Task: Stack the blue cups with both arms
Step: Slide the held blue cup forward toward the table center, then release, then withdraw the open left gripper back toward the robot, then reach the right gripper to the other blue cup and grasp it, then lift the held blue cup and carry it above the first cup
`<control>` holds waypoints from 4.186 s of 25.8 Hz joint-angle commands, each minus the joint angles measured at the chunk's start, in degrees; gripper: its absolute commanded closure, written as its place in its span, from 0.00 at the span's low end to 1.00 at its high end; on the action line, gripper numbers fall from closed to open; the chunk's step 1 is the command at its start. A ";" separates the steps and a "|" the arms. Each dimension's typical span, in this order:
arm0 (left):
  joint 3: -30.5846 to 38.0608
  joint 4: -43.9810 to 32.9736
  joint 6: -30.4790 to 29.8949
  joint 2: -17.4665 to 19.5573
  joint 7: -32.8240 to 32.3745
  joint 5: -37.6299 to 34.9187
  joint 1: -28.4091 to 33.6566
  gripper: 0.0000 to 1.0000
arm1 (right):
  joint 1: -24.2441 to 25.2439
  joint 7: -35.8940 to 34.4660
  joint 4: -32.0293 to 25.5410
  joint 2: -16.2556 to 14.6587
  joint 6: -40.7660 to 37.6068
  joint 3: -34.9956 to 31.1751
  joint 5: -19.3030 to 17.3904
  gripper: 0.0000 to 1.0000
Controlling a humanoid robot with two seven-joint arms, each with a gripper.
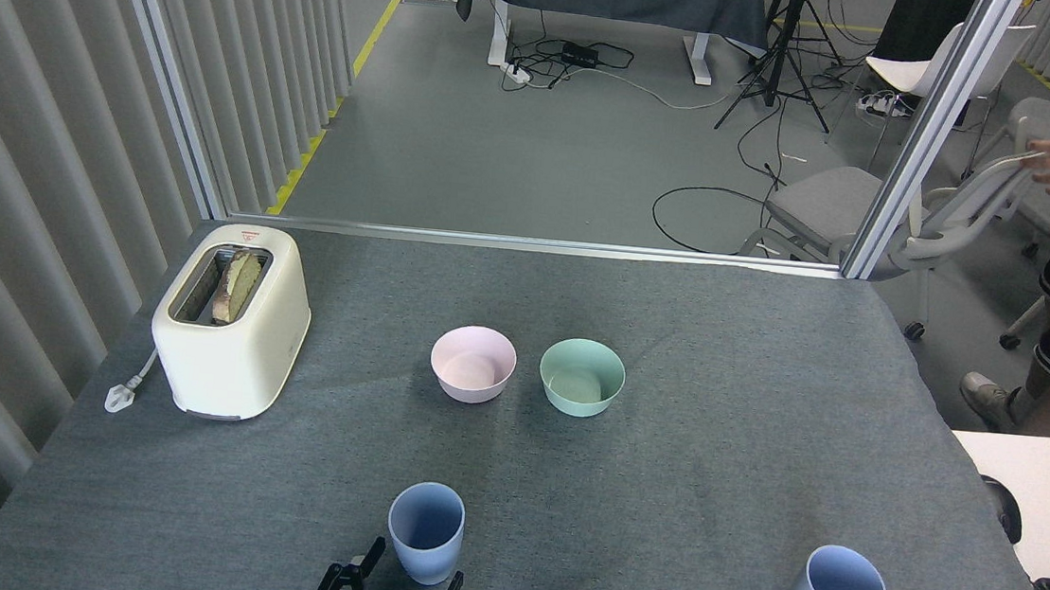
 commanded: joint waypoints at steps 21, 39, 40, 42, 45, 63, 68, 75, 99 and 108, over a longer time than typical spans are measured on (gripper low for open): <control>13.86 -21.43 1.03 8.79 0.36 14.54 21.60 0.00 | -14.55 6.37 9.76 -2.02 0.29 -9.10 -0.39 0.00; 13.86 -21.43 1.03 8.88 0.45 14.81 21.69 0.00 | -24.48 7.69 16.97 -5.10 1.09 -8.93 -0.30 0.00; 13.86 -21.43 1.03 8.88 0.54 14.81 21.69 0.00 | -25.01 7.69 17.06 -5.18 1.09 -8.93 -0.30 0.00; 13.78 -21.43 1.03 8.88 0.54 14.89 21.69 0.00 | -25.98 7.69 17.85 -5.18 1.00 -8.93 -0.30 0.00; 13.78 -21.43 1.03 8.88 0.54 14.89 21.69 0.00 | -27.73 7.69 18.91 -5.27 0.91 -8.93 -0.30 0.00; 13.78 -21.34 1.12 8.88 0.62 15.07 21.69 0.00 | -30.81 7.69 21.45 -5.98 0.65 -8.23 0.05 0.06; 13.78 -21.43 1.12 8.88 0.62 15.07 21.69 0.00 | -30.46 7.60 21.19 -5.80 0.82 -8.31 0.13 0.27; 13.60 -21.43 2.52 8.88 0.62 15.07 21.69 0.00 | -31.95 9.44 16.53 -4.66 1.61 -7.96 -0.13 0.34; 13.51 -20.99 2.70 8.62 0.71 15.07 21.42 0.00 | -42.32 29.31 7.83 11.25 14.62 33.08 11.74 0.28; 13.43 -20.90 2.70 8.44 0.71 15.16 21.16 0.00 | -41.62 29.13 10.47 11.78 14.27 32.91 11.56 0.26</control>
